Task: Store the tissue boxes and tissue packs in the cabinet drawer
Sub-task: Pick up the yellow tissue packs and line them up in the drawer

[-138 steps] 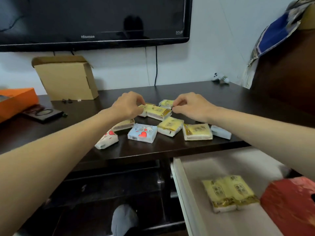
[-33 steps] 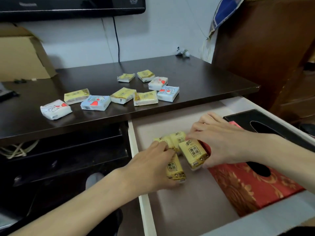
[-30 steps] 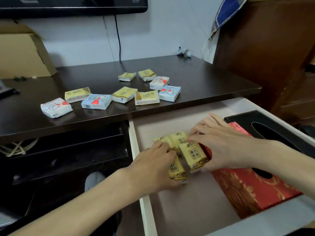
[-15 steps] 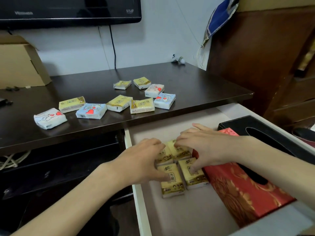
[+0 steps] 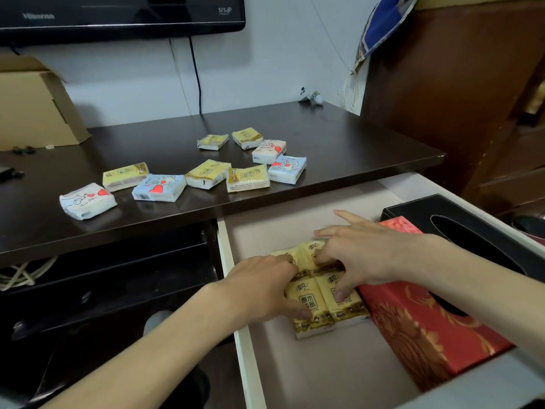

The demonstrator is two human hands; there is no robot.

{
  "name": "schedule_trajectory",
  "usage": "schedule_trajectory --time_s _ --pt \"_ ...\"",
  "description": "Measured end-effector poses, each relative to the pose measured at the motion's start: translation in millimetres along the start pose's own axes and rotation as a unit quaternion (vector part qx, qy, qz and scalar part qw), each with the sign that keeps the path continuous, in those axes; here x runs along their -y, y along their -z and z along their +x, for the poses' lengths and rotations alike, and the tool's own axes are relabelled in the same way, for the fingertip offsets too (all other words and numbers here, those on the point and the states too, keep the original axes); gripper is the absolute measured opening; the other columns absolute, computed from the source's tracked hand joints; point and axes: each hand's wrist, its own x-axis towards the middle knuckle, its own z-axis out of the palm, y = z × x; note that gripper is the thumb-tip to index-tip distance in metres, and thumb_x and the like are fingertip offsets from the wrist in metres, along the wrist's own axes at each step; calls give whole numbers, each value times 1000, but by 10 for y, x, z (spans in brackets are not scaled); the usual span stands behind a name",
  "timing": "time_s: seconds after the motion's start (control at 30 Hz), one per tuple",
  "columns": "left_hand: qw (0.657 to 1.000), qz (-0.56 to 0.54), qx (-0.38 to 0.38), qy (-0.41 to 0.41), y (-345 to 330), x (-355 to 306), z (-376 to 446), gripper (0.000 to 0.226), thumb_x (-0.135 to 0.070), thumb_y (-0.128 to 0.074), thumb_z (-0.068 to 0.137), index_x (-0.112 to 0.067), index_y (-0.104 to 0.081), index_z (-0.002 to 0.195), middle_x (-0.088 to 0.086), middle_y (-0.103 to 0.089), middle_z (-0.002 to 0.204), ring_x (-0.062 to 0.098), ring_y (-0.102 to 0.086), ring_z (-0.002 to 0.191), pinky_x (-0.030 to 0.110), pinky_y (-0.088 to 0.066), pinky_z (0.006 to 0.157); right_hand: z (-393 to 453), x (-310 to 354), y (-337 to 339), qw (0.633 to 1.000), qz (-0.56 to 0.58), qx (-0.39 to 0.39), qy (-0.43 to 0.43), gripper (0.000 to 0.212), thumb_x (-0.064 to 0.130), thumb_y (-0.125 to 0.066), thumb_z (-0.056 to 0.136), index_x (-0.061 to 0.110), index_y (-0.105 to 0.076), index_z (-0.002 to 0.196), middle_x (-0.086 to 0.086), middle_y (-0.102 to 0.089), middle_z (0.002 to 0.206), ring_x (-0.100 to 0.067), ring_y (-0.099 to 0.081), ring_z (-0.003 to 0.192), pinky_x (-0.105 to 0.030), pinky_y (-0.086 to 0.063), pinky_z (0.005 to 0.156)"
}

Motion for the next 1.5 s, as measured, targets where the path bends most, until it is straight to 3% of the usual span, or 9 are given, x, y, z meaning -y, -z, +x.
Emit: schedule_trajectory --time_s 0.3,0.47,0.57,0.63,0.77,0.93,1.07,1.23,1.5 --pt "1000 -18 19 0 9 -63 -10 59 -64 -64 80 -21 -56 119 -5 -55 114 20 -57 102 33 -36 71 -3 1 -21 1000 -4 2 -10 68 71 -73 72 28 -62 125 3 -55 140 -16 -36 144 -45 1 124" --pt "999 -27 -21 4 48 -101 -63 65 -62 -65 76 -24 -50 127 -4 -56 120 20 -53 113 35 -41 79 -35 -15 60 999 30 -11 3 76 72 -73 70 31 -59 134 11 -55 131 -13 -42 129 -36 -33 111" --pt "998 -48 -44 11 131 -83 -96 65 -59 -61 80 -23 -50 132 -2 -56 129 20 -51 120 40 -45 95 -47 -34 130 993 100 -64 -16 58 66 -72 75 36 -64 125 19 -58 121 -7 -48 120 -35 -44 97" --pt "995 -68 -78 7 214 -57 -131 54 -57 -59 83 -27 -53 127 -4 -59 124 19 -54 116 39 -48 90 -32 -50 183 984 138 -112 -31 41 58 -69 83 38 -68 119 23 -62 114 -6 -55 115 -34 -47 94" --pt "983 -82 -162 41 412 94 -247 55 -57 -55 87 -34 -51 137 -10 -59 133 16 -54 122 37 -47 93 43 -17 323 937 273 -209 -53 24 43 -71 88 37 -75 111 23 -71 107 4 -62 107 -29 -51 95" --pt "936 -194 -283 75 827 483 -361 37 -45 -60 87 -31 -65 121 -12 -68 117 10 -62 109 40 -50 94 341 37 619 866 383 -314 -63 15 18 -74 91 24 -80 103 11 -77 96 -2 -69 91 -19 -52 83" --pt "926 -133 -326 137 1093 897 -258 35 -42 -63 86 -32 -66 119 -11 -67 118 13 -62 109 38 -49 92 784 -21 880 829 419 -357 -96 18 13 -68 93 20 -80 105 9 -75 101 -4 -67 96 -3 -42 76" --pt "954 -87 -215 191 1256 1370 20 53 -41 -71 81 -27 -59 131 0 -60 133 23 -56 119 37 -46 94 1442 -169 1104 820 423 -355 -153 22 15 -64 93 22 -76 110 5 -70 111 -14 -63 110 -35 -55 90" --pt "964 -61 -183 183 1200 1707 351 52 -46 -75 78 -27 -62 124 -1 -57 126 13 -48 98 29 -39 77 2346 -470 1332 882 277 -289 -248 31 36 -68 90 15 -72 113 -5 -68 120 -29 -58 118 -39 -51 86"
